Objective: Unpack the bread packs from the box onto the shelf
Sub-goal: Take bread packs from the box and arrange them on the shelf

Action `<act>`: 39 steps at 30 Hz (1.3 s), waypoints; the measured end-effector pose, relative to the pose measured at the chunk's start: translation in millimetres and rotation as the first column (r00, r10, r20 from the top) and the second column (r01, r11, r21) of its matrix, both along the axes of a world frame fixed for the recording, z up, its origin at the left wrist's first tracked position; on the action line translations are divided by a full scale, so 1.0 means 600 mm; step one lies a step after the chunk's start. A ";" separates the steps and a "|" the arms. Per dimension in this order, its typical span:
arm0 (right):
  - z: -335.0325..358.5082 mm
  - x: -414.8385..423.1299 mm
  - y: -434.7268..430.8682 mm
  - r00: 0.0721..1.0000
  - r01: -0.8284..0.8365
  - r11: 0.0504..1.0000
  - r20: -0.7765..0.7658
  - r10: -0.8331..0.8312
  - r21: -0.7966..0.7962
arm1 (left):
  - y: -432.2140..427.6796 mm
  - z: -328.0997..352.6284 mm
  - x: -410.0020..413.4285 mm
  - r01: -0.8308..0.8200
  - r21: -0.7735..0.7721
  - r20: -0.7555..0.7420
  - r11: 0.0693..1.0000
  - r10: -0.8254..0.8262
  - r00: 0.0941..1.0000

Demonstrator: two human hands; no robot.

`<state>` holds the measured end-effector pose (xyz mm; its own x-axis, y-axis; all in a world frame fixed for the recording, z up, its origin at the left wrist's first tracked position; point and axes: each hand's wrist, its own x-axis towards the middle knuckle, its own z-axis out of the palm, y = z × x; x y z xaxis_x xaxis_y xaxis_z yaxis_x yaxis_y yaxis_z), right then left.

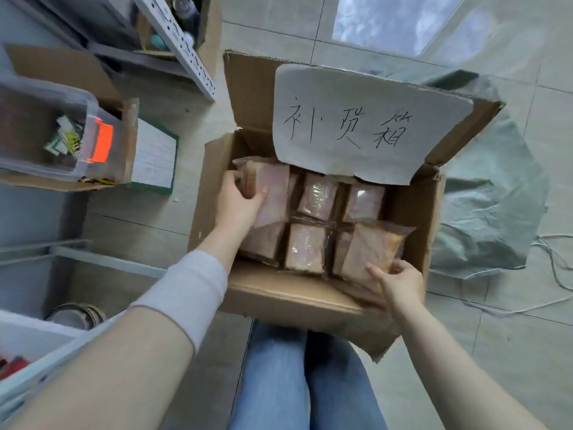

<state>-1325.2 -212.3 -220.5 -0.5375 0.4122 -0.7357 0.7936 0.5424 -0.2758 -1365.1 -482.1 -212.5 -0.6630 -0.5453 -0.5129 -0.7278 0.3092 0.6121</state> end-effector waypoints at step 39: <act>0.865 1.066 -0.725 0.453 -0.705 -0.243 -0.687 0.568 -0.666 | -0.329 0.893 1.544 -0.940 0.212 -0.813 0.268 0.582 -0.017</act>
